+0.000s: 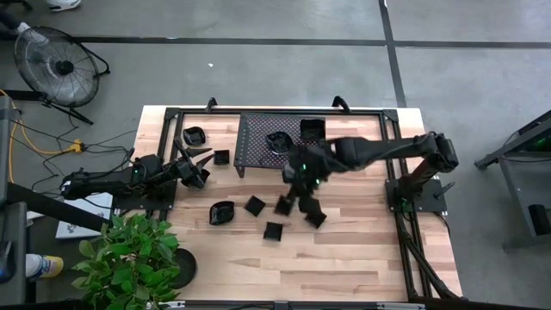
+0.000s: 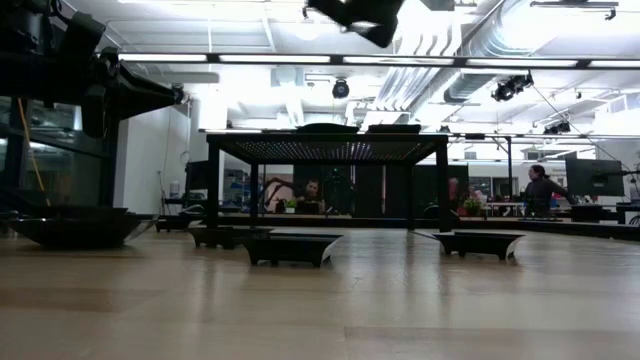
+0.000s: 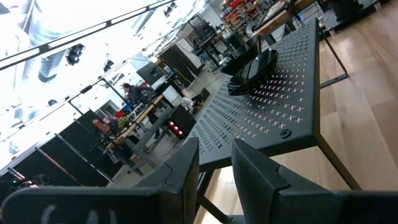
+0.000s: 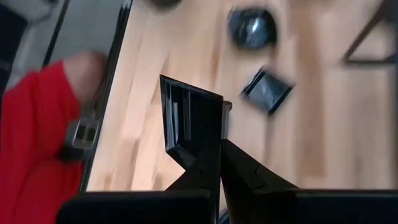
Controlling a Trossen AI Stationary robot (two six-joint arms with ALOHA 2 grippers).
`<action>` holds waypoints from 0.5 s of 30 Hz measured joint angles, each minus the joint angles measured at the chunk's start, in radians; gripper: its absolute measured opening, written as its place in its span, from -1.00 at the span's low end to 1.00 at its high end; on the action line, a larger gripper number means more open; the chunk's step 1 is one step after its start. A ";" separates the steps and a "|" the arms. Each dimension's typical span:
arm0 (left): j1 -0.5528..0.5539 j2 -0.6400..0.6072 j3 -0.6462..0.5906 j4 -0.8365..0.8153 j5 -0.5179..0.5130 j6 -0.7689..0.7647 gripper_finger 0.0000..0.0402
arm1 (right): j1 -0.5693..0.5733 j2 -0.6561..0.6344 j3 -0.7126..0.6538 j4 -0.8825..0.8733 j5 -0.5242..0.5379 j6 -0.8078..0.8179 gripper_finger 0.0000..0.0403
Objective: Pick & Place Mini shaped plates
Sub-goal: Put the square plate on the shelf
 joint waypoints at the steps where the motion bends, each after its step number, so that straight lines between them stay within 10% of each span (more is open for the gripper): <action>1: 0.000 0.000 0.000 0.000 0.000 0.000 -0.54 | -0.018 0.000 0.003 0.022 -0.005 -0.006 -1.00; 15: 0.000 0.000 0.000 0.000 0.000 0.000 -0.54 | -0.258 0.001 -0.022 0.363 -0.063 0.188 -1.00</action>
